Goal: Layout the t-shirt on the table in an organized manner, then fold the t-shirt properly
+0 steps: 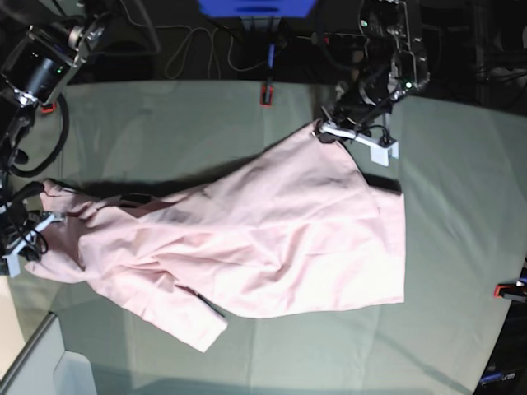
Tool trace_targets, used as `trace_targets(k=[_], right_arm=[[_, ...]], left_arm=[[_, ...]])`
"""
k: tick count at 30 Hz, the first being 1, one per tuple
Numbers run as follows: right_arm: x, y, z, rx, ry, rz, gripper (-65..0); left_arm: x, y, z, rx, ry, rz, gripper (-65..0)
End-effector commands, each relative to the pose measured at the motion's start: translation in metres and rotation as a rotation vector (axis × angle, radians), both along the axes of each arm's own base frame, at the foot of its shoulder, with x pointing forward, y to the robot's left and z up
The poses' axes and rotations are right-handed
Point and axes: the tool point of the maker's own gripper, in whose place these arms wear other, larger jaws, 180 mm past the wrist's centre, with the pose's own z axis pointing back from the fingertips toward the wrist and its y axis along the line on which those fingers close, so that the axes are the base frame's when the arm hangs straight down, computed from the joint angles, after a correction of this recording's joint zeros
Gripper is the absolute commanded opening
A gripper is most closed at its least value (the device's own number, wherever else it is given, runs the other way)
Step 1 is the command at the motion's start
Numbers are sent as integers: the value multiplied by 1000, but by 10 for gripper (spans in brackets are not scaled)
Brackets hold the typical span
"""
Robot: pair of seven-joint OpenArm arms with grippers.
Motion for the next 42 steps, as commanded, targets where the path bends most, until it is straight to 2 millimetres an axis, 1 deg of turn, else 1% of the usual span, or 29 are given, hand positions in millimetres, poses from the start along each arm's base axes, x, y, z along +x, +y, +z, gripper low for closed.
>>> trace_targets(k=[1, 3, 5, 7, 8, 10, 12, 16, 18, 19, 23, 25, 27, 28, 29, 31, 32, 35, 37, 39, 41, 42], right_arm=[[8, -6, 23, -27, -68, 0, -650], [2, -6, 24, -41, -64, 3, -650], [-4, -4, 28, -64, -69, 9, -650], [-16, -2, 31, -99, -65, 20, -650], [-22, 1, 32, -112, -62, 29, -650], [-30, 10, 35, -112, -77, 39, -650], [-42, 19, 39, -111, -85, 52, -650], [-66, 38, 42, -121, -86, 76, -650], [-75, 44, 44, -134, -84, 86, -650], [-78, 47, 45, -135, -84, 88, -650], [-75, 48, 51, -141, -100, 89, -650], [-62, 48, 62, -143, -140, 87, -650], [-46, 47, 68, -127, -173, 81, -650], [-37, 45, 73, -123, -191, 78, -650], [-28, 40, 77, -132, -200, 69, -650], [-8, 30, 76, -134, -188, 39, -650], [2, 26, 78, -136, -184, 25, -650], [36, 12, 80, -116, -164, -12, -650], [62, 0, 91, -118, -170, -30, -650], [86, -10, 111, -116, -193, -45, -650], [113, -26, 143, -117, -224, -66, -650], [127, -32, 162, -113, -246, -74, -650]], left_arm=[[-5, -3, -1, 5, 22, -16, -633], [-5, 0, 3, 9, 11, -12, -650], [2, 4, 18, -5, -36, 5, -648], [14, 23, 43, 14, -118, 16, -648], [21, 33, 57, 24, -159, 19, -648], [34, 48, 81, 32, -234, 28, -648], [54, 66, 111, 52, -323, 37, -648], [83, 88, 158, 88, -462, 41, -648], [93, 93, 174, 110, -509, 29, -648], [98, 96, 180, 124, -524, 24, -648], [121, 107, 203, 177, -593, -5, -648], [139, 110, 211, 191, -613, -27, -648], [163, 112, 220, 208, -633, -56, -648], [174, 113, 220, 213, -631, -68, -648], [187, 116, 224, 225, -632, -78, -648], [214, 119, 235, 237, -645, -94, -648], [225, 118, 241, 241, -651, -102, -648], [265, 111, 268, 240, -682, -119, -648], [295, 103, 292, 242, -709, -132, -648], [320, 95, 318, 263, -750, -147, -648], [348, 83, 356, 308, -815, -165, -648], [361, 75, 376, 320, -851, -170, -648]])
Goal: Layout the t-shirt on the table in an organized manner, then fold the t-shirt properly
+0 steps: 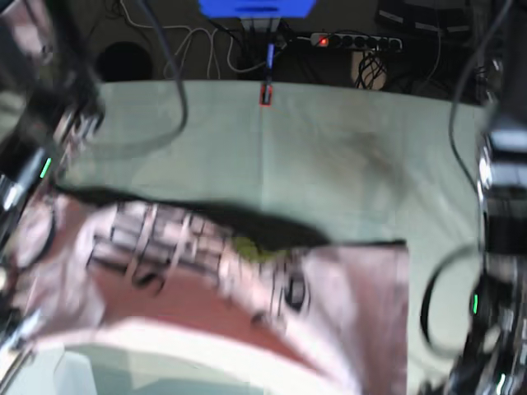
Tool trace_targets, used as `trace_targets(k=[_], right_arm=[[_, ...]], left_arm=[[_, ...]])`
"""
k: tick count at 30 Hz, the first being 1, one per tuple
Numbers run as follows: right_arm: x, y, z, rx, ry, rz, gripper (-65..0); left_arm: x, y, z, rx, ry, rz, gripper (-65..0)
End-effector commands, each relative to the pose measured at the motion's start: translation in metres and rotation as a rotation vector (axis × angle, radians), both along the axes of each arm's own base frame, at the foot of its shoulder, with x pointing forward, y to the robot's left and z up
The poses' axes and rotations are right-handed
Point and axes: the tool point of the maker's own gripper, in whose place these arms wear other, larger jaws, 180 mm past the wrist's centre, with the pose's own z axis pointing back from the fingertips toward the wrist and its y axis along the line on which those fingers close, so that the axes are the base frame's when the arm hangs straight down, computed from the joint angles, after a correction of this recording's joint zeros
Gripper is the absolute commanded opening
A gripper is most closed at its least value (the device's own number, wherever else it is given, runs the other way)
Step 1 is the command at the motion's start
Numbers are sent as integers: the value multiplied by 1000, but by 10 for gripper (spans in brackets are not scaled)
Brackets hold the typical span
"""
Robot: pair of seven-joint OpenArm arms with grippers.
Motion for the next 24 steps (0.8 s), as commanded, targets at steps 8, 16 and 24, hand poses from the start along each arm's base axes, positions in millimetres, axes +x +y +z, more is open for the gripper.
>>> trace_targets(k=[8, 16, 24], right_arm=[[71, -17, 195, -55, -287, 30, -650], [64, -10, 277, -99, -442, 31, -650], [13, -20, 220, -150, -373, -55, -650]], left_arm=[[50, -32, 157, -13, -269, 14, -648], [44, -41, 173, -15, -307, -15, -648], [23, 2, 218, 22, -430, 33, -648]])
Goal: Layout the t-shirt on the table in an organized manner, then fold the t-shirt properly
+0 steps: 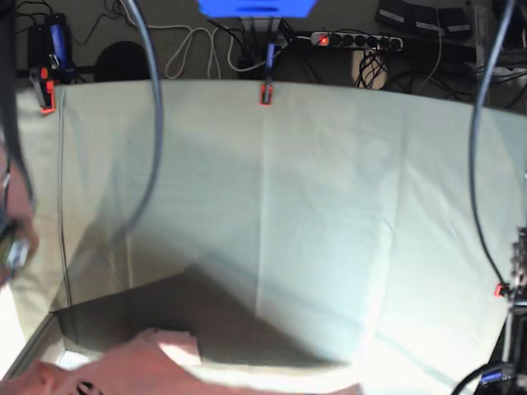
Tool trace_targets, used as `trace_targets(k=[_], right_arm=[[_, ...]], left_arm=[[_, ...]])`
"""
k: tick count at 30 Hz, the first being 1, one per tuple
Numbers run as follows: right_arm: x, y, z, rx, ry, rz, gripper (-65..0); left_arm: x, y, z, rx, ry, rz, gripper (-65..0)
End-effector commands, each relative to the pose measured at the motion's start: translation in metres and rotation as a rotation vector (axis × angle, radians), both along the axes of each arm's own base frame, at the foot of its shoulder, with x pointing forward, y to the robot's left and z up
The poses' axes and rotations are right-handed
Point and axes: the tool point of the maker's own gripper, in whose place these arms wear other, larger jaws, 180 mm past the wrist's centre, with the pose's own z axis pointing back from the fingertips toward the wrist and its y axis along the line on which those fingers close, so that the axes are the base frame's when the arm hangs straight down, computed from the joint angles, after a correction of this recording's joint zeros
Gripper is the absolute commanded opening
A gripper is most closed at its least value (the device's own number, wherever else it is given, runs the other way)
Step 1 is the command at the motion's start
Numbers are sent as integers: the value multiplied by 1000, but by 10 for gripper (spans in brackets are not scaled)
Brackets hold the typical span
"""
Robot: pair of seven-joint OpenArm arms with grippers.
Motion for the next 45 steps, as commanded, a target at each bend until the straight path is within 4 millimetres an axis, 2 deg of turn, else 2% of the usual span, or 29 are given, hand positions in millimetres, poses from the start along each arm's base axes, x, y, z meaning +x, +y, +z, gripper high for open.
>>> trace_targets(k=[1, 2, 5, 8, 10, 12, 15, 17, 21, 25, 29, 31, 34, 40, 45], right_arm=[[-5, 8, -6, -13, -6, 20, -650], [-9, 13, -24, -11, 19, 32, -650], [-34, 31, -85, -27, 107, 66, -650], [-59, 53, -142, -15, 191, 114, -650], [-79, 58, -170, 20, 227, 120, -650], [-99, 61, -194, 60, 256, 117, -650], [-125, 62, -224, 109, 305, 101, -650], [-144, 62, -244, 120, 356, 92, -650], [-183, 65, -279, 112, 471, 83, -650], [-220, 70, -311, 125, 575, 75, -650], [-255, 62, -326, 183, 594, -1, -650], [-262, 59, -326, 195, 571, -19, -650], [-279, 62, -338, 194, 621, -12, -650], [-301, 65, -351, 190, 692, -5, -650], [-318, 59, -355, 192, 721, -33, -650]], left_arm=[[-11, 12, 48, -40, -113, 11, -648], [-12, 14, 34, -60, -88, 5, -648], [-22, 29, -31, -111, 60, -10, -648], [-42, 43, -108, -138, 185, 1, -648], [-61, 47, -154, -142, 244, 7, -648], [-84, 44, -197, -140, 303, 4, -648], [-124, 56, -260, -173, 404, 40, -648], [-152, 64, -291, -201, 456, 69, -648], [-211, 87, -336, -255, 533, 154, -648], [-257, 95, -370, -291, 610, 213, -648], [-291, 108, -386, -291, 657, 262, -648], [-301, 112, -391, -289, 672, 277, -648], [-314, 116, -403, -297, 705, 301, -648], [-327, 132, -405, -326, 706, 361, -648], [-338, 132, -412, -334, 726, 376, -648]])
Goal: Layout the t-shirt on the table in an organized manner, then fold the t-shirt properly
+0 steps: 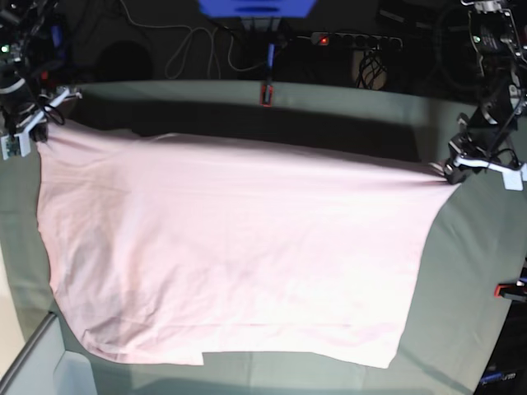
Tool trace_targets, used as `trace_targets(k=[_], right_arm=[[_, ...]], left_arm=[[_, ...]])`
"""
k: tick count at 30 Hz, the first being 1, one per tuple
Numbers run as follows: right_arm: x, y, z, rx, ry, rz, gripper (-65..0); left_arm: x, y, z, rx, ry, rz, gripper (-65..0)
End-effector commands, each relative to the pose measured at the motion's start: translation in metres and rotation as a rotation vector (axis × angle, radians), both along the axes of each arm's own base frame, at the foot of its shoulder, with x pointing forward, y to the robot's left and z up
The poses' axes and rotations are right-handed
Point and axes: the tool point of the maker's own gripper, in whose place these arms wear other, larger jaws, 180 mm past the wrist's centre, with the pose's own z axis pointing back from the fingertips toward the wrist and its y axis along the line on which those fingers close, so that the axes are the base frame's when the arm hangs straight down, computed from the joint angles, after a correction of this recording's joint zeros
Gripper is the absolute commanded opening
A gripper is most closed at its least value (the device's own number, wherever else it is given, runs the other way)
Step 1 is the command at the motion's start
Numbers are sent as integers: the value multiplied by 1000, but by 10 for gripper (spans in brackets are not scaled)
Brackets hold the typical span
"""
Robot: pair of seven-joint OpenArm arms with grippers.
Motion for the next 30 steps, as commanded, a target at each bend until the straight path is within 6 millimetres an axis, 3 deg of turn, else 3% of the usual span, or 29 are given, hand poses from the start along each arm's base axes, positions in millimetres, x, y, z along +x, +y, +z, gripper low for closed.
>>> trace_targets(k=[1, 9, 17, 22, 24, 30], right_arm=[[1, -9, 11, -38, -21, -6, -650], [-18, -24, 14, -54, -16, -81, -650], [-30, -3, 15, -45, 7, -49, -650], [-26, -2, 13, -38, 2, -49, -650], [-16, -3, 17, -41, -23, -49, -650], [6, -10, 10, -10, -57, -63, -650]], left_arm=[[2, 7, 9, 23, -28, 7, -648], [-20, 7, -4, 22, 25, 7, -648], [-34, 4, -2, 39, 37, -8, -648], [-30, 8, 8, 53, 11, 0, -648], [-28, 6, 8, 47, 3, 4, -648], [0, 4, 23, 46, -63, -1, -648]])
